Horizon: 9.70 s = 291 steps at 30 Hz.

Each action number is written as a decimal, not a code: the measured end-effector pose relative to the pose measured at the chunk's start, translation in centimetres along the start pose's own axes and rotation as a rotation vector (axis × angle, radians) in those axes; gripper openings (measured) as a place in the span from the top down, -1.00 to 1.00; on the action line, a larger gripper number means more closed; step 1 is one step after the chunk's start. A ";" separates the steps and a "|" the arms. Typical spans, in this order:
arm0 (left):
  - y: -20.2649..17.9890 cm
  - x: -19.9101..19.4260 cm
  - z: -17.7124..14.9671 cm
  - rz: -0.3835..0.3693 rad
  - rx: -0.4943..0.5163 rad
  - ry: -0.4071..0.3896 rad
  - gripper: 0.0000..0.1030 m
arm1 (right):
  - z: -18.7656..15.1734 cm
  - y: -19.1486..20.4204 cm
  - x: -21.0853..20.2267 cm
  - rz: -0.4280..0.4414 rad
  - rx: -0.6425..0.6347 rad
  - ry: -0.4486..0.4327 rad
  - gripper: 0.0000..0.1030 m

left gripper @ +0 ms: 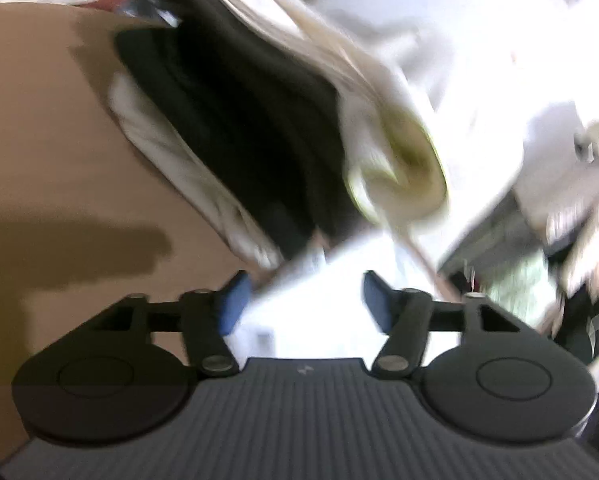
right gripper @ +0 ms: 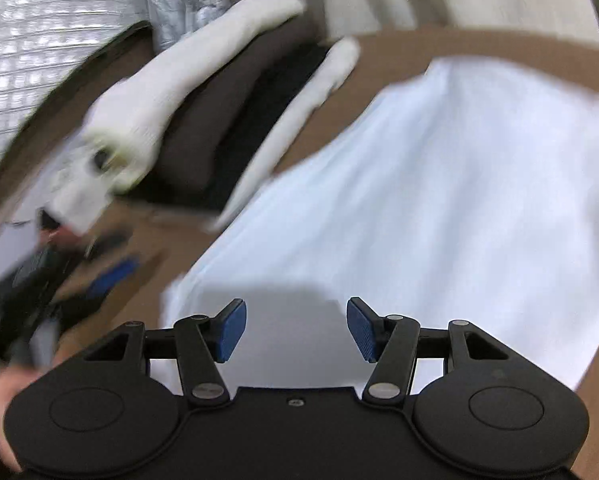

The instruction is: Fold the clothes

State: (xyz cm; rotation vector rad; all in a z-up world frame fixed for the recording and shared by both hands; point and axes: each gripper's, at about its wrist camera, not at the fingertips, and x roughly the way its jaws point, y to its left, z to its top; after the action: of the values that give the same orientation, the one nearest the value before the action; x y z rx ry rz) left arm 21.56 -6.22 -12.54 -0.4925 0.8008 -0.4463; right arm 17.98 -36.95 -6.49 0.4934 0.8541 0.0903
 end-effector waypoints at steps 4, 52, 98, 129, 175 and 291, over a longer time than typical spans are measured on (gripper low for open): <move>-1.8 0.5 -1.4 0.104 0.089 0.058 -0.37 | -3.5 0.3 -1.5 -0.040 0.057 0.052 -0.19; 3.1 2.7 -6.6 -0.221 -0.434 0.108 0.77 | -11.4 -5.2 -6.2 0.216 0.325 -0.021 0.79; -3.6 -17.9 -7.4 -0.248 0.069 0.126 0.85 | -19.6 -4.6 -14.1 0.594 0.695 0.158 0.80; -2.1 3.0 -1.0 -0.119 0.092 0.016 -0.14 | -11.1 -16.0 -13.1 -0.008 0.255 -0.345 0.00; -6.1 3.9 -4.3 0.233 0.473 0.127 -0.49 | -14.0 -4.8 -8.1 -0.364 -0.173 -0.211 -0.15; -8.0 5.2 -3.1 -0.091 0.344 0.054 0.66 | -12.1 -9.4 -10.0 -0.351 0.327 -0.542 0.65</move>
State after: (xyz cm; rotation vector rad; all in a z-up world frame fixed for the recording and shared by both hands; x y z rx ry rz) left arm 20.82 -16.25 -12.72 -0.1971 0.7365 -0.6698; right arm 1.28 -43.29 -10.43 0.6270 0.4090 -0.4941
